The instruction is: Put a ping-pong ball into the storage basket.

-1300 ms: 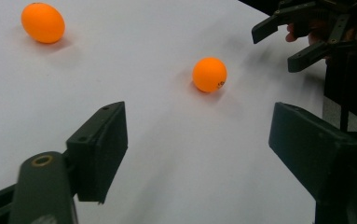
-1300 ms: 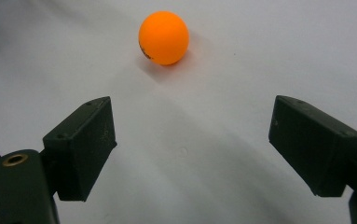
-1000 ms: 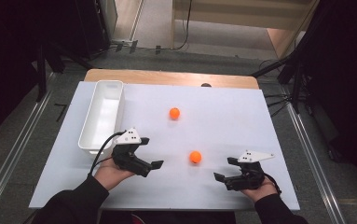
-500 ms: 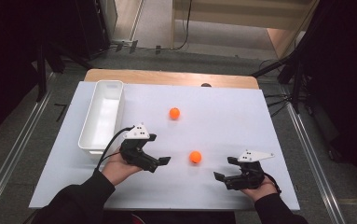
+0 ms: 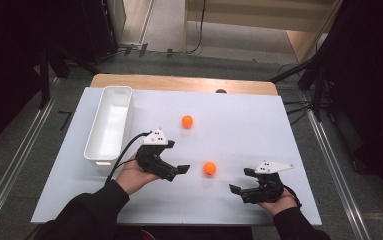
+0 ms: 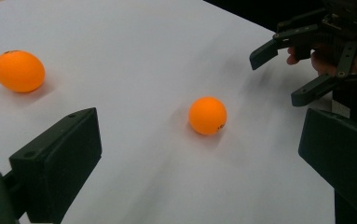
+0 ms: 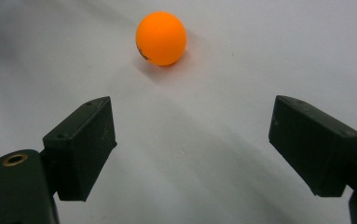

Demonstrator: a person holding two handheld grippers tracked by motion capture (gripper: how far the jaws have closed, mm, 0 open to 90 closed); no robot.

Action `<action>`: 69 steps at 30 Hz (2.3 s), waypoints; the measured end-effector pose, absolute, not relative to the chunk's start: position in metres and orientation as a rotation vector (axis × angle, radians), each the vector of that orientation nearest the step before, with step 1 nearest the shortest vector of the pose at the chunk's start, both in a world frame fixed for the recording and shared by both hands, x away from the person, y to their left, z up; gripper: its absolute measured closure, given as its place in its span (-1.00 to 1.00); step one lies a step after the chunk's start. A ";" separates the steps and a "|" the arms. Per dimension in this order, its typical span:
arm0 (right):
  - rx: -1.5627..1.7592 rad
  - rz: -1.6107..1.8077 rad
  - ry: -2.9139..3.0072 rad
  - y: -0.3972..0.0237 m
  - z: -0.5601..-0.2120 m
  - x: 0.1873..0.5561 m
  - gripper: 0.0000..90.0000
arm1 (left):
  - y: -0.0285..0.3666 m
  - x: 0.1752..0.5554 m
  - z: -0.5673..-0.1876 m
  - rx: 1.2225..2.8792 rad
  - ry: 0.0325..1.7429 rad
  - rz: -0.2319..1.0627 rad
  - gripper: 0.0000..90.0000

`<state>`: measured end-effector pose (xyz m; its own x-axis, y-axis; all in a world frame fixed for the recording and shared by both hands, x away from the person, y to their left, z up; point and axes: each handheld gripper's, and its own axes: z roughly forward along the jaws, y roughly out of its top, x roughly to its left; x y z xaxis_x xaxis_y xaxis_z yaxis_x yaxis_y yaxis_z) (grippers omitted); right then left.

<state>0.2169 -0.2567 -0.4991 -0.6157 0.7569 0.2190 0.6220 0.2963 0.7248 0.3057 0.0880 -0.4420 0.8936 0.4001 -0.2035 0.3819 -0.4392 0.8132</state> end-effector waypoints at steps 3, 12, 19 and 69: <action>1.282 1.220 2.390 -0.257 -0.499 0.217 -0.71 | 0.084 0.308 -0.443 2.072 0.559 0.015 -1.00; 1.284 1.221 2.393 -0.257 -0.499 0.217 -0.71 | 0.073 0.313 -0.443 2.069 0.556 0.012 -1.00; 1.289 1.220 2.399 -0.256 -0.499 0.217 -0.71 | 0.064 0.316 -0.443 2.076 0.549 0.008 -0.99; 1.279 1.209 2.403 -0.256 -0.499 0.217 -0.71 | 0.007 0.325 -0.457 2.101 0.500 0.050 -0.93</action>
<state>0.2166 -0.2563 -0.4995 -0.6203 0.7543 0.2153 0.6225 0.3064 0.7201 0.3255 0.0073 -0.4568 0.9159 0.3696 -0.1570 0.3307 -0.4728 0.8168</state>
